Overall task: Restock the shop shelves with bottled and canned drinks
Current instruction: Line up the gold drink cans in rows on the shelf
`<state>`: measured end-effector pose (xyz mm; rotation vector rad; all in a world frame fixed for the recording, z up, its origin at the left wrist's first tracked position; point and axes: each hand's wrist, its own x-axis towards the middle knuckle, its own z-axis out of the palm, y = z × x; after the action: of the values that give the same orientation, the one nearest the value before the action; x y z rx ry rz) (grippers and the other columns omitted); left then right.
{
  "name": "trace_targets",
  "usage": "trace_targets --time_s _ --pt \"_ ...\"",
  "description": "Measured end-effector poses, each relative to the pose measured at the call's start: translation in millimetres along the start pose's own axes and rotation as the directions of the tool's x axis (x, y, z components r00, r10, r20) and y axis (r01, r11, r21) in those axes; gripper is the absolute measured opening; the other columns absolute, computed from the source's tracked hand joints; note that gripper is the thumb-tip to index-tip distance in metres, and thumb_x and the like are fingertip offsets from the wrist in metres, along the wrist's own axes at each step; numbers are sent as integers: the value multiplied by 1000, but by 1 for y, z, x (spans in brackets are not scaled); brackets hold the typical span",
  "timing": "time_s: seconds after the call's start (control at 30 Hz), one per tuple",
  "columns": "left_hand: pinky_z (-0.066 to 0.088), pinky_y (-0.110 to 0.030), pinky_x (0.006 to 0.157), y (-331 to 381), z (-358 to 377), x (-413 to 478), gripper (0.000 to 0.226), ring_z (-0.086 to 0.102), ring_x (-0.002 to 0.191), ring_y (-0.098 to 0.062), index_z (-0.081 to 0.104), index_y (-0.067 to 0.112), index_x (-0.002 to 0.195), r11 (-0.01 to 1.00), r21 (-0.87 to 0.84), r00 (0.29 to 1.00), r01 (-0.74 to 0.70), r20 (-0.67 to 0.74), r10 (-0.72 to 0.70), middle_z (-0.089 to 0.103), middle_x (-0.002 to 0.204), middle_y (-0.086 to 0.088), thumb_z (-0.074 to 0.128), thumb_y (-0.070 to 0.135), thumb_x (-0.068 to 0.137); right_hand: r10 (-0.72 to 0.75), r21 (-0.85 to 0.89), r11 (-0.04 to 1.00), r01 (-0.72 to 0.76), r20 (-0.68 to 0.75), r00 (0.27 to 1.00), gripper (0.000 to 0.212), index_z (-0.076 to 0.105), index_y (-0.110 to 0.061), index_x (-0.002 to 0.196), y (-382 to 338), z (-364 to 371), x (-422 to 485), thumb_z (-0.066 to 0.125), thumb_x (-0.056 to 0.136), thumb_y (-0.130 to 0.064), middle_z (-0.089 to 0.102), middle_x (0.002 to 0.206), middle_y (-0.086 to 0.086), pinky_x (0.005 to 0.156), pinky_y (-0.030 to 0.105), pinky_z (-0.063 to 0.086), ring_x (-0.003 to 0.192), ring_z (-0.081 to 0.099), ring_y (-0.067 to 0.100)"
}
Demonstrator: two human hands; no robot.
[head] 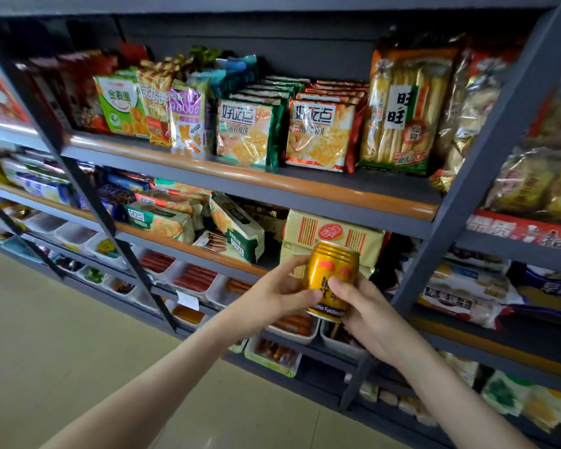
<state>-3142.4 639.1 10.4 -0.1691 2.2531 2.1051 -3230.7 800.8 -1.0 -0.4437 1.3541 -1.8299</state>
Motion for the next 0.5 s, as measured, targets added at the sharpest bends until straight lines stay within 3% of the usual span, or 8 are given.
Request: trace_targets --time_s 0.07,0.17,0.23,0.3,0.4,0.43,0.5 --pt "47 -50 100 16 -1 7 67 62 111 -37 38 23 138 1000 -6 999 -25 -41 25 67 118 -16 76 25 82 11 -123 992 -13 -20 1000 55 49 -26 128 -19 0 3 70 78 -31 71 115 -3 94 33 51 108 66 16" --pt "50 -45 97 49 -3 16 66 62 110 -39 43 16 136 994 36 990 -104 -90 107 68 114 -21 77 17 79 -70 -317 947 52 -46 996 69 54 -31 123 -56 4 4 76 61 -50 71 113 -8 103 38 45 107 66 11" --pt "52 -44 94 76 -8 22 60 63 108 -37 47 17 133 977 98 977 -191 -77 199 68 113 -20 74 16 79 -164 -409 905 117 -83 983 81 57 -28 120 -87 11 3 85 50 -58 73 106 -8 96 36 50 100 68 11" --pt "53 -39 93 107 -15 29 49 65 106 -31 49 18 132 940 130 943 -316 -61 326 68 114 -17 67 18 86 -301 -471 849 239 -59 952 78 58 -30 118 -121 18 1 91 50 -49 73 103 -11 84 27 53 96 68 7" --pt "52 -34 93 157 -31 44 31 64 107 -22 55 23 125 816 262 823 -515 -113 556 67 114 -8 46 35 98 -533 -543 695 472 51 844 67 57 -34 112 -180 35 -1 92 55 -41 70 101 -22 75 16 53 94 66 -1" --pt "51 -33 93 173 -38 51 33 65 107 -17 57 25 122 737 366 757 -568 -117 642 69 114 0 42 40 97 -598 -561 642 523 61 799 68 58 -32 110 -199 41 2 91 52 -44 70 99 -22 73 14 52 92 66 -2" --pt "49 -21 87 205 -53 63 33 63 101 -2 59 31 116 534 592 605 -603 -97 790 68 106 18 38 45 94 -720 -583 542 605 48 692 71 60 -30 110 -236 54 10 88 50 -54 72 101 -15 81 23 53 95 68 4"
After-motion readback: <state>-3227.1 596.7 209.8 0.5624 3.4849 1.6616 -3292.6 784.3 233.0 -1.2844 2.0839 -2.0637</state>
